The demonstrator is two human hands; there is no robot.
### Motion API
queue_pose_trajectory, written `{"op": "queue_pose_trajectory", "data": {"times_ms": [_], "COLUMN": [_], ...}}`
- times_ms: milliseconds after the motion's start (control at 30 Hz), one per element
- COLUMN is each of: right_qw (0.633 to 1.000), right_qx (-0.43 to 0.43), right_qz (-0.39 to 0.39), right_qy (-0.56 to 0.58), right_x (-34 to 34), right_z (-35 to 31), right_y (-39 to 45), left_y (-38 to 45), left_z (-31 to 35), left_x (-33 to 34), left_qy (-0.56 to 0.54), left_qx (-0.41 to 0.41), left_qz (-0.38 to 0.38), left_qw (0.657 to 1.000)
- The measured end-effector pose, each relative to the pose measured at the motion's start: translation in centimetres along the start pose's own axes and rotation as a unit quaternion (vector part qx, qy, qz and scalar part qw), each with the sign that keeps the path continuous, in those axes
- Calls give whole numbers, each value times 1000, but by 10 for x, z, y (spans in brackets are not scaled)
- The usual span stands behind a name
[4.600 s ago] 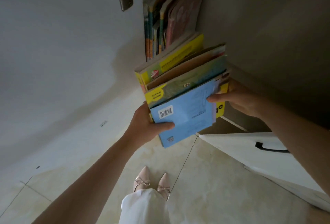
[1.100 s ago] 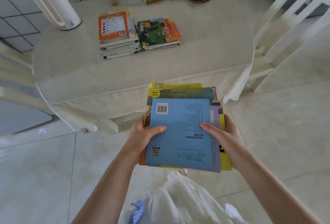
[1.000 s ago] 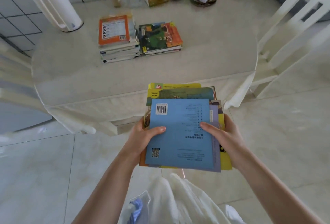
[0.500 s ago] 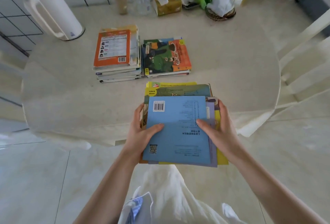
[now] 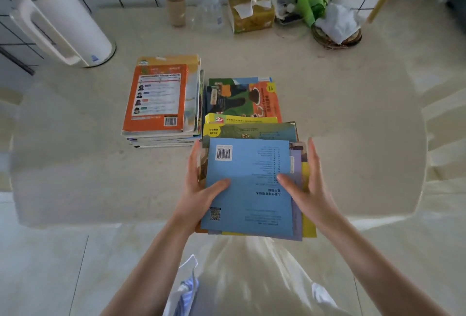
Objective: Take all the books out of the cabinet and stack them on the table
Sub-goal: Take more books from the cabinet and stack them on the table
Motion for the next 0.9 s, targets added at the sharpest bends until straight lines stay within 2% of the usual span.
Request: {"op": "queue_pose_trajectory", "data": {"times_ms": [133, 300, 433, 567, 667, 767, 900], "right_qw": [994, 986, 991, 992, 995, 996, 993], "right_qx": [83, 119, 88, 58, 33, 1, -44], "right_qz": [-50, -99, -91, -101, -95, -84, -109], "right_qy": [55, 55, 41, 40, 24, 6, -31], "right_x": [-12, -23, -29, -33, -28, -20, -14], "right_z": [-4, -10, -21, -20, -14, -8, -5], "right_y": [27, 62, 83, 95, 96, 89, 86], "left_y": [21, 48, 60, 67, 64, 55, 49], "left_z": [1, 8, 4, 1, -3, -14, -33], "left_x": [-2, 1, 1, 3, 1, -7, -18], "left_qy": [-15, 52, 72, 117, 196, 244, 283], "left_qx": [-24, 12, 45, 77, 120, 169, 133], "left_qz": [-7, -19, -19, 29, 64, 63, 49], "left_qw": [1000, 998, 996, 990, 971, 953, 948]}}
Point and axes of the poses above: each hand's wrist, its own y-axis towards the middle knuckle, its own x-axis out of the palm, z = x × y, the point moved 3 cm from there along y, towards the middle knuckle, and after that the axes turned 10 degrees about x, right-handed, at the moved point
